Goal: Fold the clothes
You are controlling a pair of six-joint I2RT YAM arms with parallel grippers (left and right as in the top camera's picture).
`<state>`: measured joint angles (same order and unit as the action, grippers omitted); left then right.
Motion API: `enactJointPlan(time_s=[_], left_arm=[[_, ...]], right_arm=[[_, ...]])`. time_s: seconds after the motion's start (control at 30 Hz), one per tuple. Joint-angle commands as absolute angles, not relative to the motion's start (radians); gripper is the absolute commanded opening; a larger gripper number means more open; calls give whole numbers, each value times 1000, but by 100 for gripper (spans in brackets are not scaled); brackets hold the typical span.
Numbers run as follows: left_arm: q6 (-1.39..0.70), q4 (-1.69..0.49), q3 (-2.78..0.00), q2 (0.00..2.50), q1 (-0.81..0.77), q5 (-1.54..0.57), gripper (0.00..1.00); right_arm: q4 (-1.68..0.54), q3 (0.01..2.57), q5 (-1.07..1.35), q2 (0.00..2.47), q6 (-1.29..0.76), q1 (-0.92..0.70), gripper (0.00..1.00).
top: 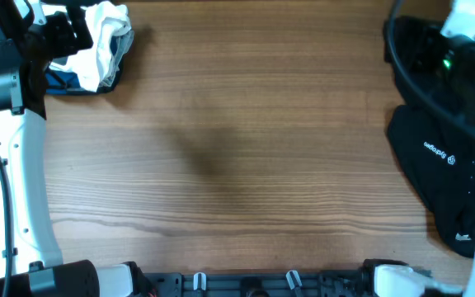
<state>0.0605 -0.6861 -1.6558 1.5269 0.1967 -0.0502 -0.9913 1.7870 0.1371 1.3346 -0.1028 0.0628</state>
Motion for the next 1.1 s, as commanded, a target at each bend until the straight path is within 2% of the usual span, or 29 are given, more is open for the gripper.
enactJointPlan(time_s=[0.0, 0.37, 0.6, 0.73, 0.9, 1.07], left_arm=[[44, -697, -1655, 1526, 194, -48, 100], [44, -705, -1655, 1526, 194, -48, 100], [44, -706, -1655, 1526, 194, -48, 100], [44, -706, -1655, 1526, 194, -48, 100], [44, -705, -1655, 1526, 194, -48, 100], [44, -705, -1655, 1526, 194, -48, 100]], right_arm=[[-1001, 1814, 131, 1206, -89, 65, 100], [-1053, 1811, 129, 1128, -86, 65, 100], [-1019, 1701, 119, 1117, 60, 65, 100], [-831, 1432, 167, 976, 67, 65, 100], [-403, 962, 234, 728, 45, 65, 100], [-202, 583, 223, 489, 45, 37, 100]])
